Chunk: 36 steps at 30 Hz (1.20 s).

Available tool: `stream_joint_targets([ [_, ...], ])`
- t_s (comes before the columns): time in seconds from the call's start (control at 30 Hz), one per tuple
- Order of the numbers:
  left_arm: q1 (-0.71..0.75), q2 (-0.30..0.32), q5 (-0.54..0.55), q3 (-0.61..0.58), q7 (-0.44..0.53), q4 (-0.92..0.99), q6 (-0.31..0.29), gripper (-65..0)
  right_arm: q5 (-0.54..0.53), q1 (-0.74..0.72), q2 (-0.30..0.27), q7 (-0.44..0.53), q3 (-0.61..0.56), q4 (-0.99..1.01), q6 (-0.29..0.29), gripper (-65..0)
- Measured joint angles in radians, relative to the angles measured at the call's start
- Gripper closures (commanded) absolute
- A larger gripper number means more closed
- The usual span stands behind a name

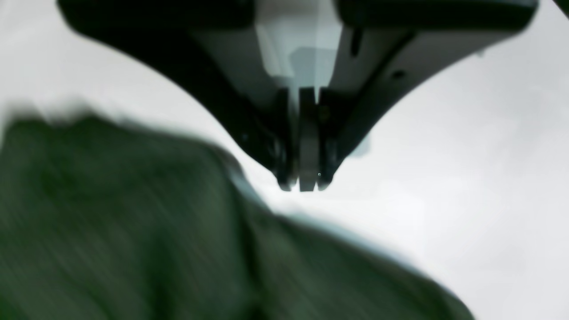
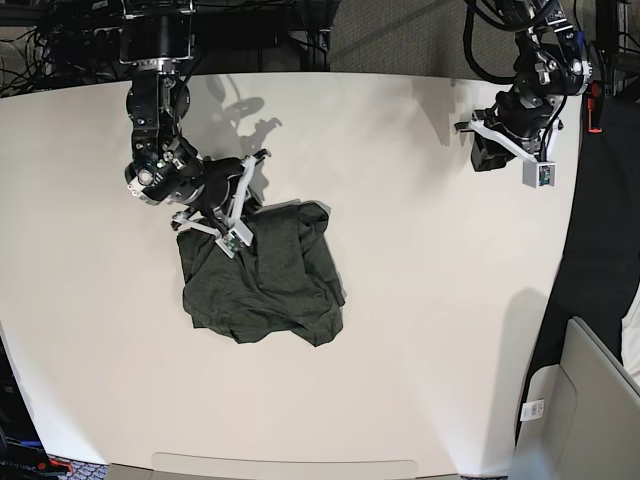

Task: Fold the T-shirt properly
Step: 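Pinch the bundle edge with the right gripper and tug it flat, then release the bundle and lift the right gripper away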

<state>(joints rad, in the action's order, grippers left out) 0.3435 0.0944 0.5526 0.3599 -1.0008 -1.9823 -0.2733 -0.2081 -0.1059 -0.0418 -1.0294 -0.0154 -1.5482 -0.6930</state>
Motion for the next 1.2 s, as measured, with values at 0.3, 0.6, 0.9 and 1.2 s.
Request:
stream_joint_targets([
  [0.3,0.0,0.002,0.0,0.0,0.0,0.0,0.0,-13.3,-0.027,-0.143,0.026,0.164,-0.104,0.256,-0.008,-1.4],
  [0.6,0.0,0.0,0.0,0.0,0.0,0.0,0.0,-13.3,-0.026,-0.206,0.063,0.222,-0.113,0.369,-0.011,-1.4],
  [0.9,0.0,0.0,0.0,0.0,0.0,0.0,0.0,-13.3,-0.034,-0.093,0.031,0.138,-0.116,0.189,-0.016,-1.4],
  [1.2,0.0,0.0,0.0,0.0,0.0,0.0,0.0,-13.3,-0.007,-0.053,-0.085,0.085,-0.086,0.061,-0.008,-1.4],
])
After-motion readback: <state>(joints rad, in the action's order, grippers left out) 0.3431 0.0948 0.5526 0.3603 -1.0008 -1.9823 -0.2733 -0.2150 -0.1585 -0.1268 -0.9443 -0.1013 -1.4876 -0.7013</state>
